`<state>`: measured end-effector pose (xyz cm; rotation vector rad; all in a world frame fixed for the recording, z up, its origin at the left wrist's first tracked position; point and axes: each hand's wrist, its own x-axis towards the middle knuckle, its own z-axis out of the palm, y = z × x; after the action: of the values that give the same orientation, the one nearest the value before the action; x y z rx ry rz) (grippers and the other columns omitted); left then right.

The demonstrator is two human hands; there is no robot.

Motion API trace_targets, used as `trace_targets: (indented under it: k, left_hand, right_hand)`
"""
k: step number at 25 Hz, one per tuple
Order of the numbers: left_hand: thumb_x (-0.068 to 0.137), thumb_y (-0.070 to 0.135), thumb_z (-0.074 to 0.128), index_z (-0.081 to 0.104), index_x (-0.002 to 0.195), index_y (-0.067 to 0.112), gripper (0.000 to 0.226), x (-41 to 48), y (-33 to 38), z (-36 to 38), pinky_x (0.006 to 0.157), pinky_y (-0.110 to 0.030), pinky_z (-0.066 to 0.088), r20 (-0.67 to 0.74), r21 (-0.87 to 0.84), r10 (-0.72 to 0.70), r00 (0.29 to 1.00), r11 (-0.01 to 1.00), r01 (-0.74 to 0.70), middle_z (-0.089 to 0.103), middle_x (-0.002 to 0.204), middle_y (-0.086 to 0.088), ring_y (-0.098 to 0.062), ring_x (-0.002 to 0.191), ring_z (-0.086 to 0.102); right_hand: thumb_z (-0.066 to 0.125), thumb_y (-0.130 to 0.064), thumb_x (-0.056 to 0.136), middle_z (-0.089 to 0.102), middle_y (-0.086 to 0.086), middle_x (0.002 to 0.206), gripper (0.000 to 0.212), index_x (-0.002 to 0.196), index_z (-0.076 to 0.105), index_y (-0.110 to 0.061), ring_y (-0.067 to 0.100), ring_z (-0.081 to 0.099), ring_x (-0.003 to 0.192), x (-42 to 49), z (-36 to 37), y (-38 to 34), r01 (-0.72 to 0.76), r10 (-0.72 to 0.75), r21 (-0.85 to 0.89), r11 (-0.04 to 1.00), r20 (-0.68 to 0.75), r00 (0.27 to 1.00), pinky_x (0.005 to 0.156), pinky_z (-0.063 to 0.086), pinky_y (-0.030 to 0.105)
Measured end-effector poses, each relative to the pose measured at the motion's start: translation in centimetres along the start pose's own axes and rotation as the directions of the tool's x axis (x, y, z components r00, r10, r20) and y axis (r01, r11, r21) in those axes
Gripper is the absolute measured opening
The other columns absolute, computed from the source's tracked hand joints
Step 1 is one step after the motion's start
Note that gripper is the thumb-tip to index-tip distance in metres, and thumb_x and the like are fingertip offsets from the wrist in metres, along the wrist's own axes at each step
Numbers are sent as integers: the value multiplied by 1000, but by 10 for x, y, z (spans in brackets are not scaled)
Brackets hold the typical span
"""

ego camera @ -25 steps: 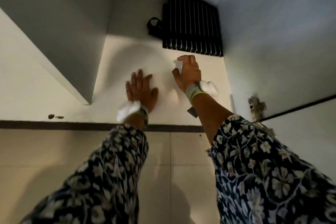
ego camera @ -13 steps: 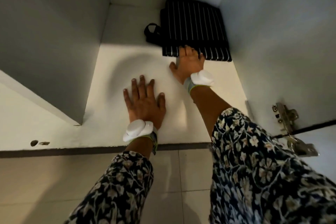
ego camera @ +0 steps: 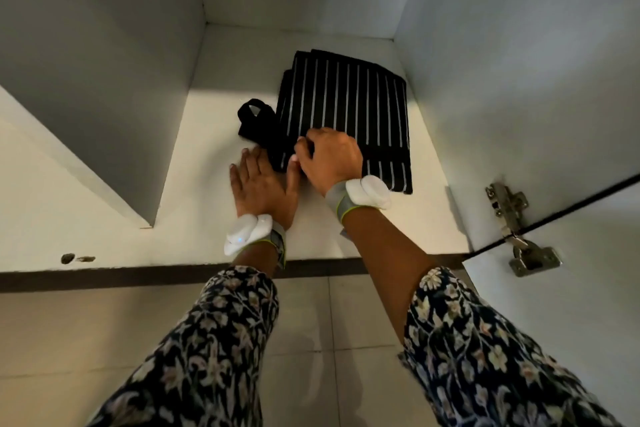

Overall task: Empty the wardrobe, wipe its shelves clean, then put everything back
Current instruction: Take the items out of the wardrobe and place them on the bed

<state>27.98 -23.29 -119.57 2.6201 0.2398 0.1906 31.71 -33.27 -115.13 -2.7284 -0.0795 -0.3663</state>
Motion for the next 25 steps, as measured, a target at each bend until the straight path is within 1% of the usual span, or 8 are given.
trace_targets:
  k: [3, 5, 7, 9, 15, 19, 22, 25]
  left_hand:
    - [77, 65, 22, 42, 134, 1, 89, -3, -1, -2, 114, -42, 21, -65, -59, -14, 998, 998, 10, 44, 138, -19, -35, 131, 36]
    - [85, 59, 41, 45, 131, 2, 73, -1, -3, -4, 109, -44, 26, -44, -112, -28, 999, 993, 23, 46, 133, -19, -36, 128, 36]
    - [89, 49, 53, 44, 131, 2, 63, -1, -4, -6, 108, -42, 25, -27, -158, -31, 999, 987, 27, 44, 134, -19, -35, 129, 33]
    - [89, 45, 56, 45, 131, 2, 61, -4, -6, -9, 108, -40, 25, -4, -211, -51, 999, 976, 49, 44, 134, -19, -34, 130, 31]
    - [93, 33, 53, 42, 131, 2, 51, -17, -3, -30, 103, -39, 33, 85, -403, -201, 976, 889, 218, 45, 133, -21, -36, 129, 34]
    - [90, 45, 55, 42, 127, 7, 56, -25, 2, -42, 96, -36, 39, 135, -490, -291, 947, 811, 319, 52, 126, -20, -37, 117, 49]
    - [81, 44, 69, 43, 123, 9, 61, -22, 8, -50, 93, -28, 42, 171, -685, -313, 934, 644, 341, 58, 119, -11, -26, 105, 56]
    - [72, 30, 80, 40, 123, 10, 67, -18, 18, -51, 88, -38, 54, 271, -865, -360, 892, 315, 390, 58, 114, -7, -22, 101, 59]
  right_hand:
    - [49, -37, 90, 60, 6, 115, 30, 110, 62, -19, 28, 53, 109, -12, -20, 12, -60, 65, -63, 996, 80, 995, 94, 34, 38]
    - [51, -39, 88, 40, 10, 135, 42, 125, 49, -19, 31, 36, 126, -23, -33, 39, -232, 242, -154, 961, 56, 969, 102, 28, 46]
    - [49, -46, 90, 27, 17, 145, 58, 136, 36, -13, 34, 26, 134, -37, -47, 65, -531, 541, -117, 839, 82, 837, 106, 25, 50]
    - [50, -49, 91, 31, 21, 143, 66, 137, 32, -5, 37, 31, 133, -47, -58, 83, -665, 665, -61, 744, 164, 729, 106, 29, 46]
    - [60, -56, 83, 54, 16, 130, 75, 131, 45, 0, 35, 54, 115, -64, -72, 77, -750, 636, 285, 597, 401, 659, 98, 47, 41]
    - [66, -51, 81, 55, 6, 101, 66, 122, 52, -1, 26, 57, 84, -70, -81, 65, -753, 632, 494, 434, 430, 645, 81, 57, 38]
    - [67, -49, 81, 48, -1, 75, 56, 112, 53, -5, 20, 56, 64, -69, -85, 61, -735, 649, 560, 381, 404, 645, 74, 59, 36]
    - [71, -51, 76, 62, 9, 94, 60, 108, 57, -3, 27, 61, 78, -65, -81, 56, -714, 682, 590, 377, 344, 645, 79, 57, 39]
